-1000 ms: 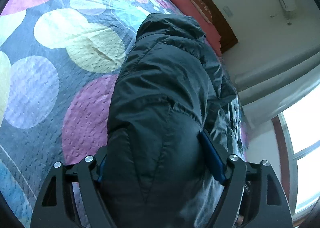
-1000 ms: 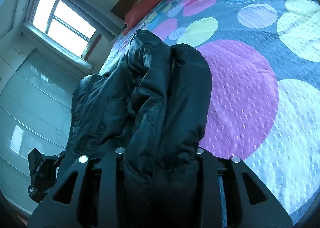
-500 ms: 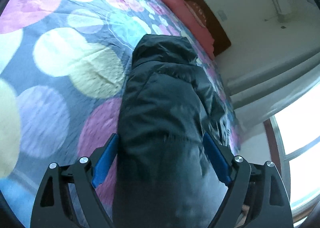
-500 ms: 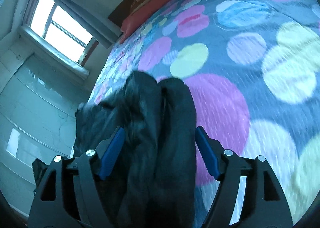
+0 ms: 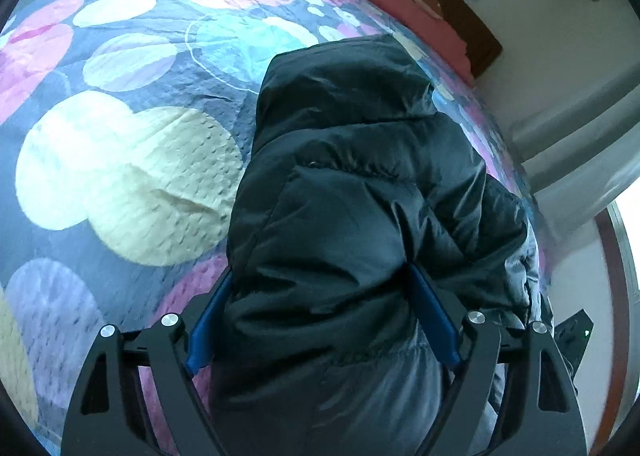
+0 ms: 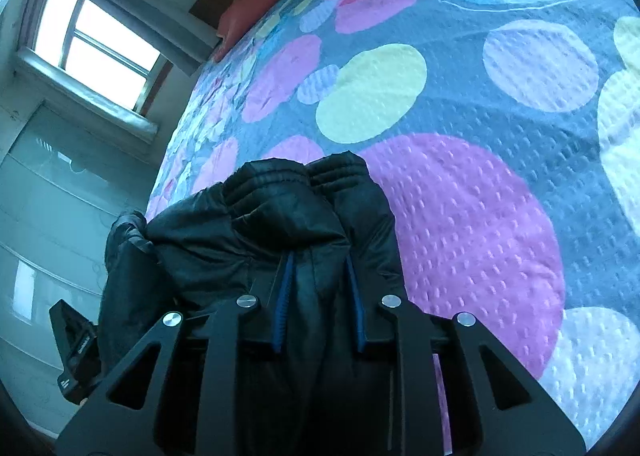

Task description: Fold large clothes

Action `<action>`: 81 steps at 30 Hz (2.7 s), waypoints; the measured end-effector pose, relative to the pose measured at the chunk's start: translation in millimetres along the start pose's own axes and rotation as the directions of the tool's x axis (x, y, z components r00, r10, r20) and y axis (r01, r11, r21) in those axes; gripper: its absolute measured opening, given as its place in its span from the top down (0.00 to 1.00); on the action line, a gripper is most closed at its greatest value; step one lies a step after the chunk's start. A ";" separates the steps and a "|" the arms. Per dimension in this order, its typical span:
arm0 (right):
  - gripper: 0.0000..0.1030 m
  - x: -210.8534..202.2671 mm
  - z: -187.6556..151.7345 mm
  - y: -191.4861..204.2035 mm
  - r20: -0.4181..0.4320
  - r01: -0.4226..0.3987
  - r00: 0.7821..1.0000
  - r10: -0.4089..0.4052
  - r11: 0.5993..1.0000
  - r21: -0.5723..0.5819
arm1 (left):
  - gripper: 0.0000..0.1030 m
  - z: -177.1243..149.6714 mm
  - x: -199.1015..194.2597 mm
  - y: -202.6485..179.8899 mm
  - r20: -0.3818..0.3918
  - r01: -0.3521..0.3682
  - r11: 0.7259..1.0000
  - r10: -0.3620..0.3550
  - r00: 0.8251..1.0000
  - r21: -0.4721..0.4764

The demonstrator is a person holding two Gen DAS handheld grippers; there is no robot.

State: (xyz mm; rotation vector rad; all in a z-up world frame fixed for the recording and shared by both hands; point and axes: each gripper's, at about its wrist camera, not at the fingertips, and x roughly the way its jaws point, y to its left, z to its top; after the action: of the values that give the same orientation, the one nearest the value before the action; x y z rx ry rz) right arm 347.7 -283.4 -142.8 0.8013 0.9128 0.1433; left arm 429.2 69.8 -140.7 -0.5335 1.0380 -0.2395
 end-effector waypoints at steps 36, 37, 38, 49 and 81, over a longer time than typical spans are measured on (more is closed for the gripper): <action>0.66 -56.9 -100.9 -25.9 -0.058 -0.091 0.994 0.095 0.993 0.071 | 0.28 -94.8 -58.1 16.6 0.054 0.105 0.994 -0.105 0.993 0.007; 0.66 -58.0 -101.0 -26.9 -0.057 -0.092 0.994 0.096 0.993 0.073 | 0.28 -95.3 -58.8 16.3 0.056 0.102 0.995 -0.102 0.993 0.007; 0.66 -58.9 -101.2 -27.6 -0.054 -0.094 0.994 0.098 0.993 0.075 | 0.28 -95.2 -59.9 14.9 0.058 0.098 0.995 -0.098 0.993 0.008; 0.56 -73.7 -105.7 -33.4 -0.031 -0.102 0.994 0.106 0.990 0.095 | 0.26 -97.5 -79.9 6.4 0.082 0.034 0.998 -0.039 0.996 0.061; 0.47 -129.7 -116.7 -23.6 0.064 0.049 0.997 -0.050 0.998 0.026 | 0.25 -113.4 -110.1 -4.8 0.134 -0.075 0.990 0.059 0.989 0.120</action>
State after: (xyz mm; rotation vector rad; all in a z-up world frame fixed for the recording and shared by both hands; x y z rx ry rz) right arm 174.0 -291.0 -115.1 0.8006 0.8743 0.0629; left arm 276.5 78.7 -100.2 -0.3947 0.9059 -0.2059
